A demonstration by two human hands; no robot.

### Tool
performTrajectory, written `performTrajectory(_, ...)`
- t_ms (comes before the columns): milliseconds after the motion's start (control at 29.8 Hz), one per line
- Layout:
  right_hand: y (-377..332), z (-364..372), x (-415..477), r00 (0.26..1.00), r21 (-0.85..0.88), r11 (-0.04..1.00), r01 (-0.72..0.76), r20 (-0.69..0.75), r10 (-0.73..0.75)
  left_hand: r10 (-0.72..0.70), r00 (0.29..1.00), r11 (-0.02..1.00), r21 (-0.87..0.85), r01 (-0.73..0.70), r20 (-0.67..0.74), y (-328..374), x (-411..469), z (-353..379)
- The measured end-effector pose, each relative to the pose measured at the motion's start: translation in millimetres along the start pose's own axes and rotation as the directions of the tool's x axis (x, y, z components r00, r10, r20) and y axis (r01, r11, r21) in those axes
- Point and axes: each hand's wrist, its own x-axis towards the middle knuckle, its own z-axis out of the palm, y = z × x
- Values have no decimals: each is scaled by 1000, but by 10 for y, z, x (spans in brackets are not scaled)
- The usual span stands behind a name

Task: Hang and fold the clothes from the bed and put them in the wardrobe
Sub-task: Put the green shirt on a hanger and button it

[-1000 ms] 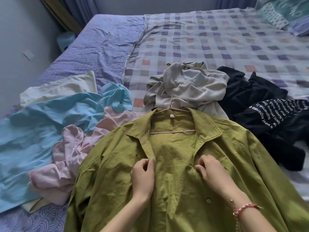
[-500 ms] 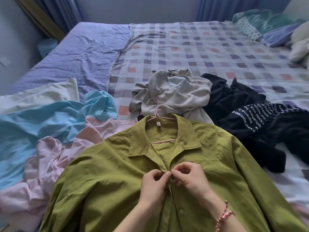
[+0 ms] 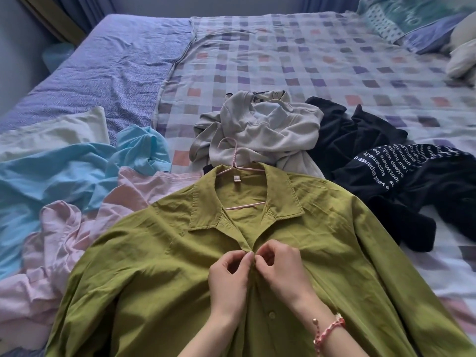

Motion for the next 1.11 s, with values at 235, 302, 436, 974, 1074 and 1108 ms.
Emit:
performTrajectory(235, 15, -14, -8, 999, 137, 990, -47, 11, 45, -17, 998, 998, 59, 21, -62, -84, 0, 63)
performTrajectory(302, 18, -11, -18, 998, 176, 982, -63, 16, 61, -9, 998, 999, 50, 12, -63, -53, -18, 69)
performTrajectory(436, 43, 12, -24, 998, 153, 986, -60, 13, 59, 3, 999, 998, 61, -1, -37, -48, -46, 72)
performTrajectory(974, 106, 53, -33, 984, 455, 872, -179, 97, 152, -175, 935, 981, -31, 194, 309, -99, 114, -120)
performTrajectory(1074, 92, 44, -52, 984, 464, 868, -176, 79, 157, -112, 958, 994, 43, 104, 263, -107, 108, -88)
performTrajectory(1108, 82, 45, -65, 986, 445, 880, -167, 69, 152, -70, 969, 995, 82, 52, 235, -123, 106, -80)
